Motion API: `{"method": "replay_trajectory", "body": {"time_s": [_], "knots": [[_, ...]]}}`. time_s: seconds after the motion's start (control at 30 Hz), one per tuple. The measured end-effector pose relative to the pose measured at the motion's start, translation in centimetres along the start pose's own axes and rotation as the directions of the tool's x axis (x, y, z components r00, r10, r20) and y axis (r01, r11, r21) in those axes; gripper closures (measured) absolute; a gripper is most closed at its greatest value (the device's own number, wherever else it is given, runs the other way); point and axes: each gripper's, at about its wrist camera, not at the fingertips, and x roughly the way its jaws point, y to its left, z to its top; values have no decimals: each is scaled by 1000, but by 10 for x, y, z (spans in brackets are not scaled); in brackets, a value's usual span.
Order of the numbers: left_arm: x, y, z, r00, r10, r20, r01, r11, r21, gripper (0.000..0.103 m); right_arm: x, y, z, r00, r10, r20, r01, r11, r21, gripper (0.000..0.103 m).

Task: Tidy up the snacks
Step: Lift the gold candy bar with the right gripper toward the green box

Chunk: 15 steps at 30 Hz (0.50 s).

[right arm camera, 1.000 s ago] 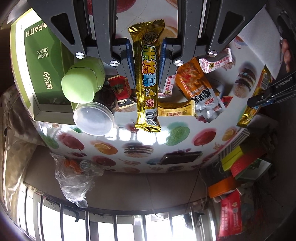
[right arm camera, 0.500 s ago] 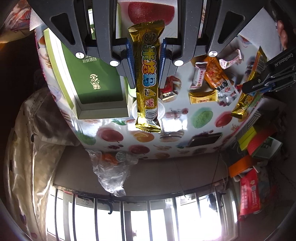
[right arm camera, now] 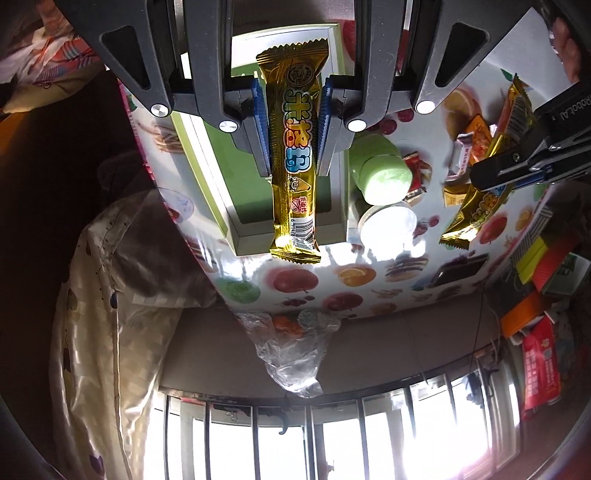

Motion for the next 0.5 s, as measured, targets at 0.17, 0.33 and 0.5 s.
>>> {"method": "replay_trajectory", "body": {"time_s": [0.17,0.33,0.5], "knots": [[25,-28,4,999,-32,-38,33,999,21,80,13,-24,-9,999,-18,-28,19,1000,22,81],[53,-45,2,993,-67,-95,69,998,11,80,27,-43,-16,998,-24,-60,26,999,42,81],[74,-58,-3,988,-85,-131,88,996,20,80,39,-57,-23,996,-32,-86,36,998,43,81]]}}
